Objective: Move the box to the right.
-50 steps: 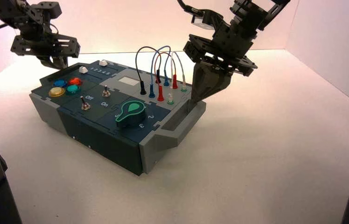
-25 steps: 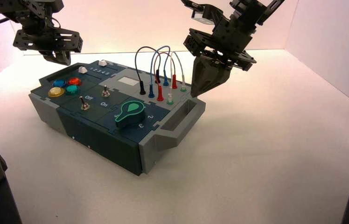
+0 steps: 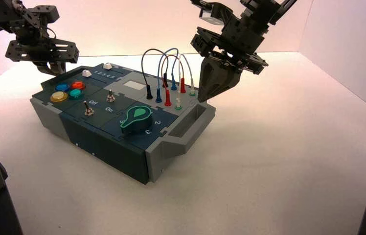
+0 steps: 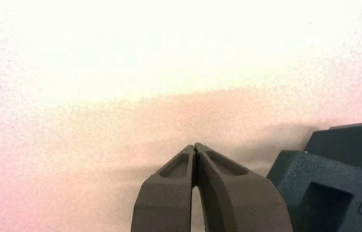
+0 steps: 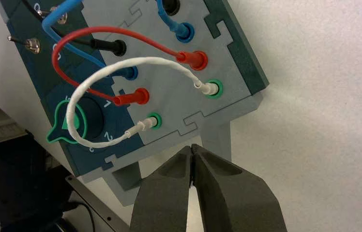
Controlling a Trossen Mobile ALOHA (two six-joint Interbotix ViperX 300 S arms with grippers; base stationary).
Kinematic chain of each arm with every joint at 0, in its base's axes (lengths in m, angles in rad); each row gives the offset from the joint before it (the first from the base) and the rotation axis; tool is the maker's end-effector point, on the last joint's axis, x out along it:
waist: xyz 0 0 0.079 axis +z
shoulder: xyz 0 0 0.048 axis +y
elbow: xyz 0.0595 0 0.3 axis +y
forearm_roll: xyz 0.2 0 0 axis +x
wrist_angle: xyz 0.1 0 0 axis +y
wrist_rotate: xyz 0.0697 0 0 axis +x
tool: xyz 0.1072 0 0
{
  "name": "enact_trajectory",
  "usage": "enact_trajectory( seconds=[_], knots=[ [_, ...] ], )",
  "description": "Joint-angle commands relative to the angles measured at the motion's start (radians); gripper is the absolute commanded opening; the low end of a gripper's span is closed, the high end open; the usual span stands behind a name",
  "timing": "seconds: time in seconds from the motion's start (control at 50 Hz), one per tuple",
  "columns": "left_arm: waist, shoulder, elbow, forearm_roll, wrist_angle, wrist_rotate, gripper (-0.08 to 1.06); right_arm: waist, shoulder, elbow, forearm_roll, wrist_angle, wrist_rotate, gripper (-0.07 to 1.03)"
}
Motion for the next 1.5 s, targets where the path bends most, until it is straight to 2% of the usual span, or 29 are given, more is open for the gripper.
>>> enact_trajectory(
  seconds=[0.02, 0.18, 0.44, 0.68, 0.84, 1.04, 1.24, 1.5],
  knots=[
    [0.005, 0.005, -0.031, 0.003, -0.009, 0.006, -0.03, 0.026, 0.009, -0.006, 0.006, -0.005, 0.000, -0.02],
    [0.005, 0.032, -0.034, 0.002, -0.008, 0.005, -0.03, 0.060, 0.071, -0.017, 0.006, -0.023, 0.000, -0.02],
    [0.005, 0.040, -0.035, 0.002, -0.009, 0.005, -0.03, 0.057, 0.097, -0.026, -0.002, -0.037, 0.000, -0.02],
    [-0.006, 0.011, -0.035, -0.003, -0.008, -0.003, -0.03, 0.051, 0.094, -0.038, -0.028, -0.038, 0.000, -0.02],
    [-0.031, -0.025, -0.037, -0.003, -0.008, -0.003, -0.03, 0.020, 0.089, -0.044, -0.048, -0.038, 0.000, -0.02],
    [-0.060, -0.052, -0.051, -0.005, 0.011, -0.014, -0.03, -0.058, 0.057, -0.041, -0.080, -0.038, 0.000, -0.02],
    [-0.061, -0.052, -0.051, -0.006, 0.021, -0.015, -0.03, -0.066, 0.032, -0.032, -0.081, -0.038, 0.000, -0.02],
    [-0.064, -0.055, -0.044, -0.005, 0.028, -0.015, -0.03, -0.109, 0.003, -0.029, -0.124, -0.037, 0.005, -0.02]
  ],
)
